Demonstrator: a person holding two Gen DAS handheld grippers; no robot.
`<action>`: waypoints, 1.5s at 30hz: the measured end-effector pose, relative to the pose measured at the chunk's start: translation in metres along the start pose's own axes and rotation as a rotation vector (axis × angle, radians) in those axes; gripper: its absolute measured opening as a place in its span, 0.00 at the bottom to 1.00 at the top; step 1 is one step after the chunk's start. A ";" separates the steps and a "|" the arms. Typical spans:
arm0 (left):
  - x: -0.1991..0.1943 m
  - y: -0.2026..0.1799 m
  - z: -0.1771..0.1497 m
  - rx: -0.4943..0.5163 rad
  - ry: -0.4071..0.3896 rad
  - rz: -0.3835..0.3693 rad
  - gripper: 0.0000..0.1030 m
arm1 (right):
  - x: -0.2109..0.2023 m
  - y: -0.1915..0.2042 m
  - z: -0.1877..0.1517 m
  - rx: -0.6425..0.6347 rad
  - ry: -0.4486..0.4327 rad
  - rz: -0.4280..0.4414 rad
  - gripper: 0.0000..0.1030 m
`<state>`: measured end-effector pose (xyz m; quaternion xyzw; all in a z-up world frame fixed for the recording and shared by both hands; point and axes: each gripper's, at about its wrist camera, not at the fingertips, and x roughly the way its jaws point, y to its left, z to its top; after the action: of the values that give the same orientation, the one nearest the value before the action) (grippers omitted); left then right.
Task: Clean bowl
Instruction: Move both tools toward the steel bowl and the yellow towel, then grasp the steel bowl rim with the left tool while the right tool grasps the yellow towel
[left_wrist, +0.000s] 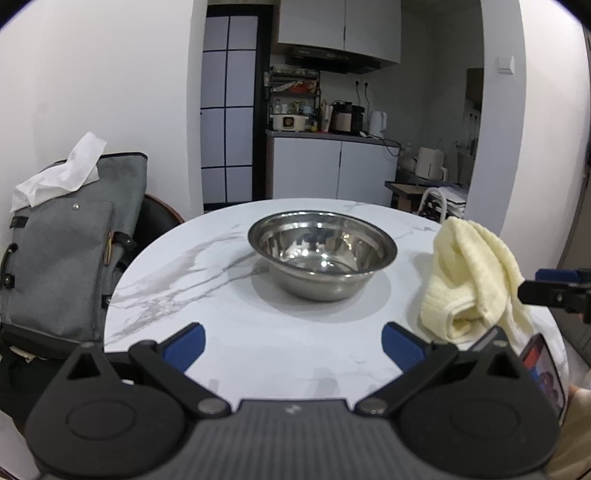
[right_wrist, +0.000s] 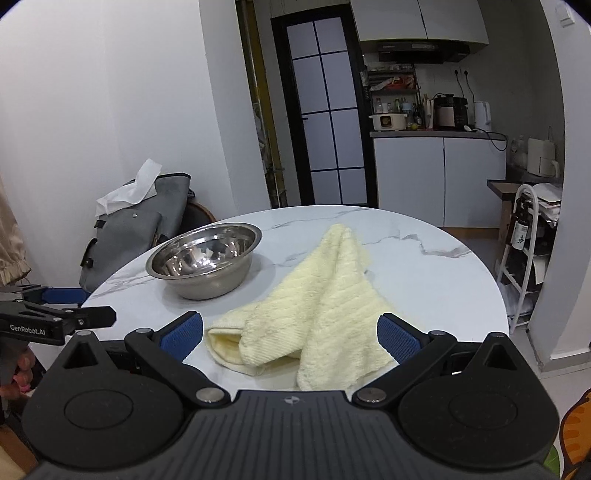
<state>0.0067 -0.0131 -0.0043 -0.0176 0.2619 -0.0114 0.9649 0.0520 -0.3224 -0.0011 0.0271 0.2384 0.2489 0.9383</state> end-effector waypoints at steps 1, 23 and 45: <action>0.000 0.001 0.000 -0.010 0.002 -0.010 1.00 | 0.001 0.000 0.000 -0.003 0.003 -0.003 1.00; 0.006 0.022 0.013 -0.132 -0.057 -0.048 1.00 | 0.003 -0.024 -0.006 0.037 0.066 -0.024 1.00; 0.050 0.049 0.076 -0.219 0.075 -0.106 1.00 | 0.038 -0.027 0.074 0.023 0.120 0.061 1.00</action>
<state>0.0893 0.0369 0.0342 -0.1363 0.2964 -0.0341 0.9447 0.1270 -0.3226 0.0431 0.0300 0.2960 0.2758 0.9140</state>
